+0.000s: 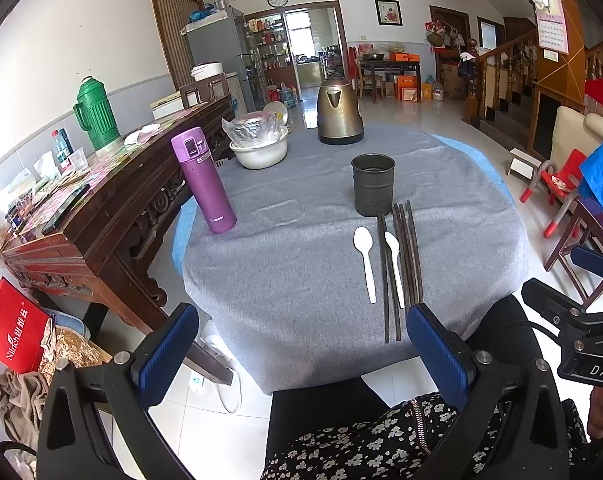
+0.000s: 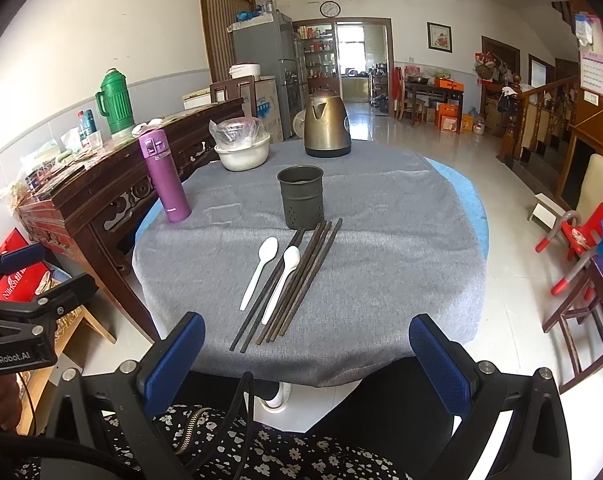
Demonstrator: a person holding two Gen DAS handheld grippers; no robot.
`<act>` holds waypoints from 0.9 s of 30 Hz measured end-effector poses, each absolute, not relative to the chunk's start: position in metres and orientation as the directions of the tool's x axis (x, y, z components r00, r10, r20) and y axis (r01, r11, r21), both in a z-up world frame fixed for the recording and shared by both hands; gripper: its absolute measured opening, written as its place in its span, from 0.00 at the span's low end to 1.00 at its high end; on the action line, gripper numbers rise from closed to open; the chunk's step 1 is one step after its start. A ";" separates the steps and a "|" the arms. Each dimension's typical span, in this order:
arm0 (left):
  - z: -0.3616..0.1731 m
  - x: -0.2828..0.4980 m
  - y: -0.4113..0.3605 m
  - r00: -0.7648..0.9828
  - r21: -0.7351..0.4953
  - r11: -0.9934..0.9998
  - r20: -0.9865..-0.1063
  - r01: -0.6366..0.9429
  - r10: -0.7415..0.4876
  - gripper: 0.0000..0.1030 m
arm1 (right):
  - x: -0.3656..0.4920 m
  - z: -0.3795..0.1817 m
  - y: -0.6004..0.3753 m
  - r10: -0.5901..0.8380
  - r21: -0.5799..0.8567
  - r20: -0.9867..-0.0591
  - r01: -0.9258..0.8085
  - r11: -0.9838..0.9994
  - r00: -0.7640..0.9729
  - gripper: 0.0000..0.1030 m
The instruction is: Organize utensils
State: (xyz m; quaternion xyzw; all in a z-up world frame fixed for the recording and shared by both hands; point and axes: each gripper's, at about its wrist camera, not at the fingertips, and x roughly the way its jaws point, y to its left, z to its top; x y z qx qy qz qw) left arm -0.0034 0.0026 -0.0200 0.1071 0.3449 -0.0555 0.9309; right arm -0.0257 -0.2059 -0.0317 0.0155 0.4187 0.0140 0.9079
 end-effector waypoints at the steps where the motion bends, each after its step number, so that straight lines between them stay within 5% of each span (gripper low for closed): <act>1: -0.020 -0.004 0.002 0.756 0.163 0.970 -0.654 0.178 -0.029 1.00 | -0.025 -0.032 -0.206 0.039 0.041 -0.761 -0.012 0.999 0.648 1.00; 18: -0.024 -0.002 0.002 0.750 0.154 0.971 -0.661 0.182 -0.036 1.00 | -0.022 -0.036 -0.208 0.055 0.063 -0.769 -0.011 0.998 0.637 1.00; 27: -0.047 0.077 0.011 0.683 -0.020 0.981 -0.715 0.196 -0.150 1.00 | 0.041 -0.054 -0.249 0.164 0.220 -0.764 0.013 0.975 0.624 1.00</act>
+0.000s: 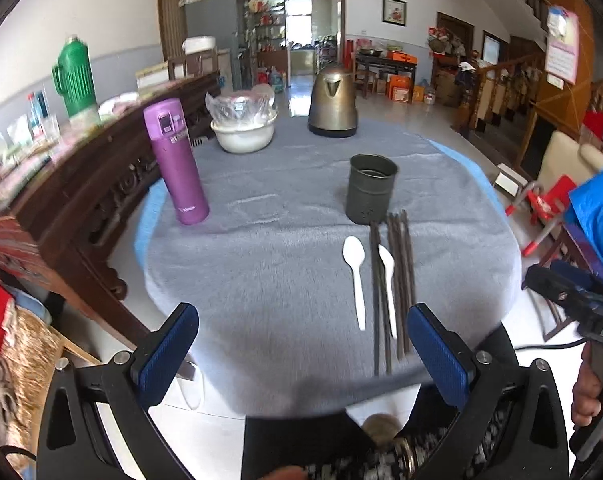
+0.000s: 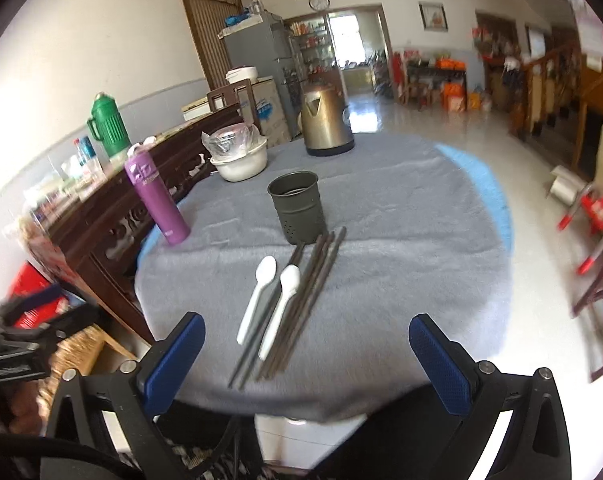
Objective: Organize utensils
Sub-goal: 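Grasp one dark chopstick with the right tool while the left tool grasps a white spoon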
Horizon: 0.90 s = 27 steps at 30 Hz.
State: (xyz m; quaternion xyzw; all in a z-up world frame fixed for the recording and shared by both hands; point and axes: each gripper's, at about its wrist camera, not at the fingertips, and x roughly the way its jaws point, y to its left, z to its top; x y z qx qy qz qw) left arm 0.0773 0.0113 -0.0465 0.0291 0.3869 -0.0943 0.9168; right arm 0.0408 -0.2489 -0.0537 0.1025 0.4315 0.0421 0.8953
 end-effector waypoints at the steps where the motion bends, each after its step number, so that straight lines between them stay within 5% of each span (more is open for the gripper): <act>1: -0.050 0.086 0.012 0.669 -0.039 0.980 -0.725 0.193 -0.161 1.00 | 0.051 -0.059 -0.257 0.189 0.258 -0.768 0.025 0.966 0.612 0.98; 4: -0.076 0.121 0.011 0.601 -0.120 0.979 -0.774 0.165 -0.197 0.99 | 0.081 -0.078 -0.277 0.280 0.380 -0.768 0.059 0.923 0.577 0.80; 11: -0.121 0.170 -0.008 0.484 -0.160 0.969 -0.843 0.190 -0.234 0.72 | 0.147 -0.135 -0.291 0.343 0.449 -0.816 0.136 0.883 0.465 0.40; 19: -0.161 0.218 -0.030 0.351 -0.219 0.950 -0.891 0.222 -0.287 0.52 | 0.215 -0.196 -0.296 0.392 0.494 -0.843 0.242 0.835 0.368 0.31; 27: -0.175 0.261 -0.048 0.289 -0.273 0.931 -0.895 0.244 -0.338 0.47 | 0.251 -0.224 -0.296 0.394 0.479 -0.868 0.297 0.826 0.303 0.23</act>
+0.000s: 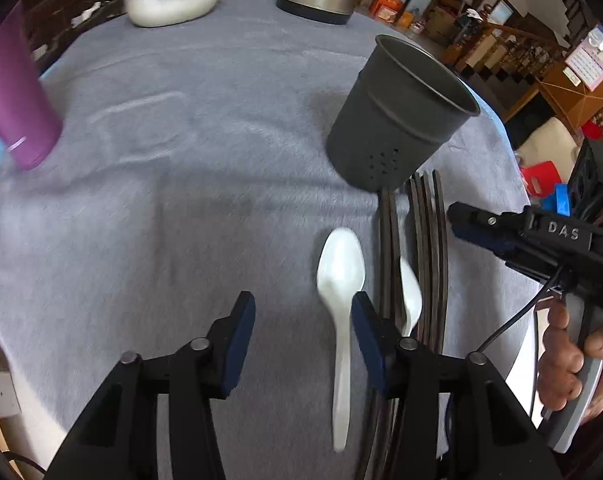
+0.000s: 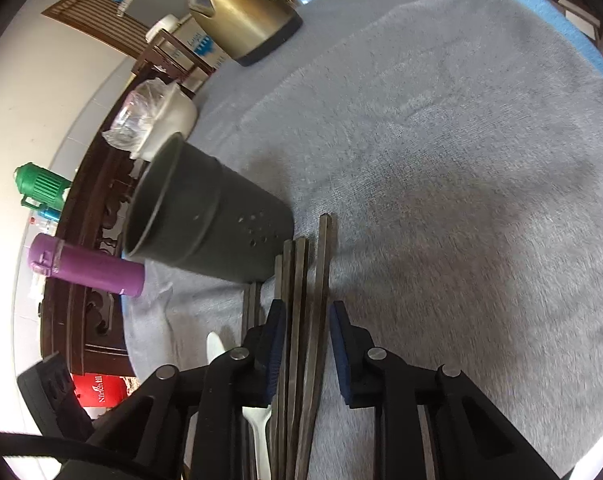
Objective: Organize utensils
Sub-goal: 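Grasp one dark chopstick with the right tool while the left tool grasps a white spoon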
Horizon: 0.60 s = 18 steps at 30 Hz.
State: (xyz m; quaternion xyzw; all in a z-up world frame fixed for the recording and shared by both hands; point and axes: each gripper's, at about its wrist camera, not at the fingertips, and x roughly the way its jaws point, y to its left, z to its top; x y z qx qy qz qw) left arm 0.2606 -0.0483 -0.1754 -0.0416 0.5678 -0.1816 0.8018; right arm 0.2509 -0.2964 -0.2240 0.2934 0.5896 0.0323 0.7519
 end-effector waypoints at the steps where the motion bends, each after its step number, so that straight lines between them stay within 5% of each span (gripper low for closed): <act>1: -0.177 0.266 -0.053 0.280 -0.274 0.927 -0.897 0.258 -0.343 0.44 | 0.254 -0.226 -0.296 0.387 0.471 -0.872 0.303 0.828 0.298 0.22; 6: -0.181 0.280 -0.061 0.264 -0.293 0.909 -0.890 0.296 -0.372 0.30 | 0.262 -0.239 -0.293 0.370 0.448 -0.887 0.320 0.835 0.277 0.13; 9: -0.183 0.287 -0.065 0.241 -0.319 0.896 -0.885 0.310 -0.398 0.11 | 0.264 -0.241 -0.295 0.379 0.463 -0.878 0.322 0.826 0.291 0.08; 18: -0.184 0.290 -0.071 0.251 -0.344 0.873 -0.863 0.345 -0.439 0.02 | 0.249 -0.221 -0.303 0.383 0.487 -0.852 0.271 0.830 0.358 0.08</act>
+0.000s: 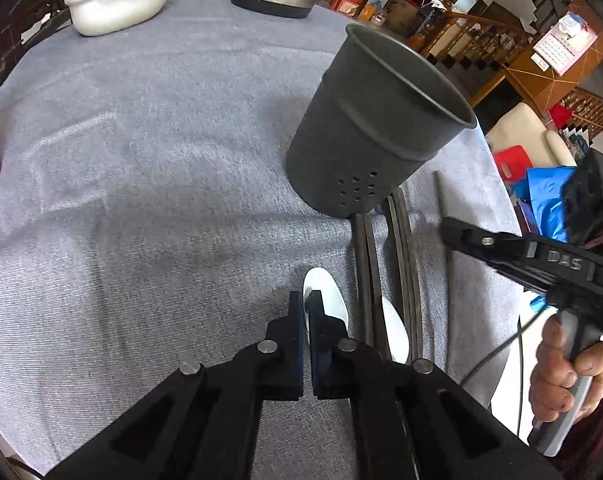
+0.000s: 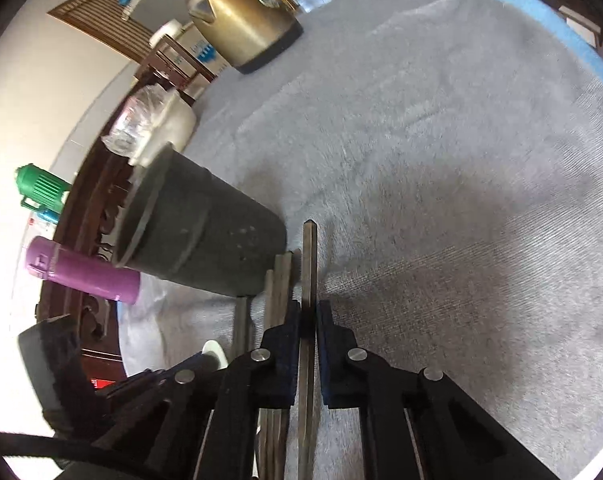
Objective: Organize utensils
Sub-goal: 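Grasp one dark chopstick with the right tool while the left tool grasps a white spoon, then lift the chopstick into the grey holder with the right tool while the left tool drops the spoon in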
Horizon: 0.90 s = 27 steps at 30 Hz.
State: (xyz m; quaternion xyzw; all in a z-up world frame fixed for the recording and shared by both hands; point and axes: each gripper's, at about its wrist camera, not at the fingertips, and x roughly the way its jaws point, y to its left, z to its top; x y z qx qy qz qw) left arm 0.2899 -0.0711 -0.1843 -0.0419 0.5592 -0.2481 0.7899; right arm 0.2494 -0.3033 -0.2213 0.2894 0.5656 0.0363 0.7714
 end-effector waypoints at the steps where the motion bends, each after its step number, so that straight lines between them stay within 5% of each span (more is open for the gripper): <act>1: -0.183 0.289 -0.069 0.261 -0.342 0.874 -0.859 0.345 -0.440 0.02 | 0.247 -0.215 -0.305 0.385 0.494 -0.844 0.260 0.830 0.374 0.08; 15: -0.100 0.282 -0.053 0.460 -0.311 0.872 -0.755 0.378 -0.468 0.02 | 0.228 -0.122 -0.301 0.372 0.541 -0.672 0.080 0.837 0.640 0.08; 27: 0.014 0.301 -0.054 0.825 -0.237 0.928 -0.432 0.286 -0.365 0.02 | 0.243 -0.032 -0.286 0.273 0.533 -0.377 -0.034 0.846 0.885 0.08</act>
